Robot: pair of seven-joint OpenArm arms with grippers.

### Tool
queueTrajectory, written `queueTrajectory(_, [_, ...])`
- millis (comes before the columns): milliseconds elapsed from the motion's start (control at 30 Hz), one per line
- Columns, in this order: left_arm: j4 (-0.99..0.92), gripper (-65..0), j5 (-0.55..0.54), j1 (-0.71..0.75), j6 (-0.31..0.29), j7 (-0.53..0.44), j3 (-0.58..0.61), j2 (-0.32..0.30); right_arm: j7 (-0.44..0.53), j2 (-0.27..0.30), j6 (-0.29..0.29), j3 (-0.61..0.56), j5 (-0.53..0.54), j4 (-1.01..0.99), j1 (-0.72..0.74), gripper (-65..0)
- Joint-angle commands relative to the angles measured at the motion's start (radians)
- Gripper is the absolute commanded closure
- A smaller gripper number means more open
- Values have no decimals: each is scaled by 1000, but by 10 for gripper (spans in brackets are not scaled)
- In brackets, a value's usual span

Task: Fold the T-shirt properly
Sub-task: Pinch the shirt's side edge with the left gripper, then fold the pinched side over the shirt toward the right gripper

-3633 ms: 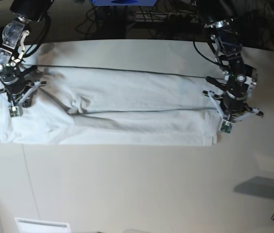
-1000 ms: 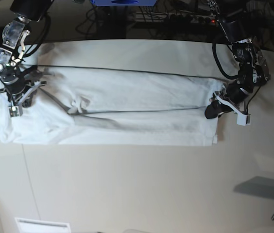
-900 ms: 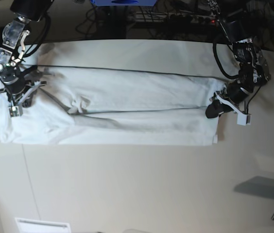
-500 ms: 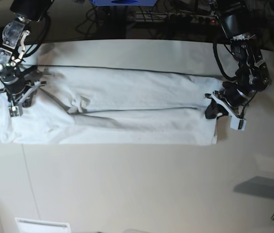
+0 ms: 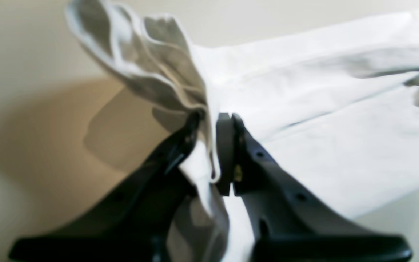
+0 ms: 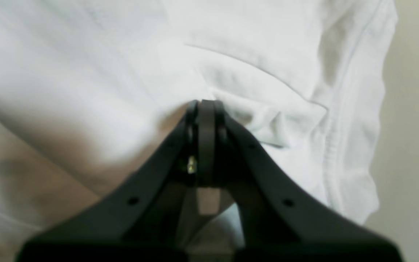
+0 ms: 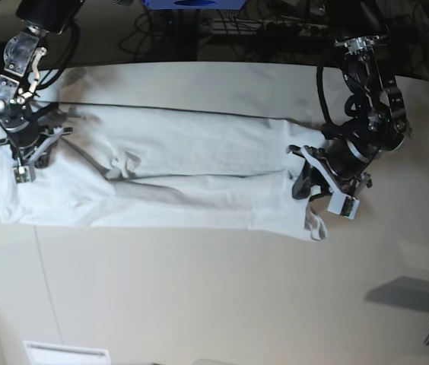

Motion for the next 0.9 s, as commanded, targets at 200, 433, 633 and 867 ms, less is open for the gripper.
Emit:
queueTrajectory(200, [24, 0, -21, -38, 32, -18, 103, 58, -38, 8, -3, 2, -24, 4, -1, -10])
queueTrajectory(433, [7, 0, -21, -88, 130, -22, 232, 91, -38, 8, -3, 2, -24, 4, -1, -10])
queueTrajectory(633, [-68, 0, -21, -101, 132, -25, 301, 137, -38, 8, -3, 5, -24, 4, -1, -10])
queueTrajectory(867, [-106, 0, -21, -105, 133, -75, 364, 144, -38, 10, -3, 6, -24, 4, -1, -10])
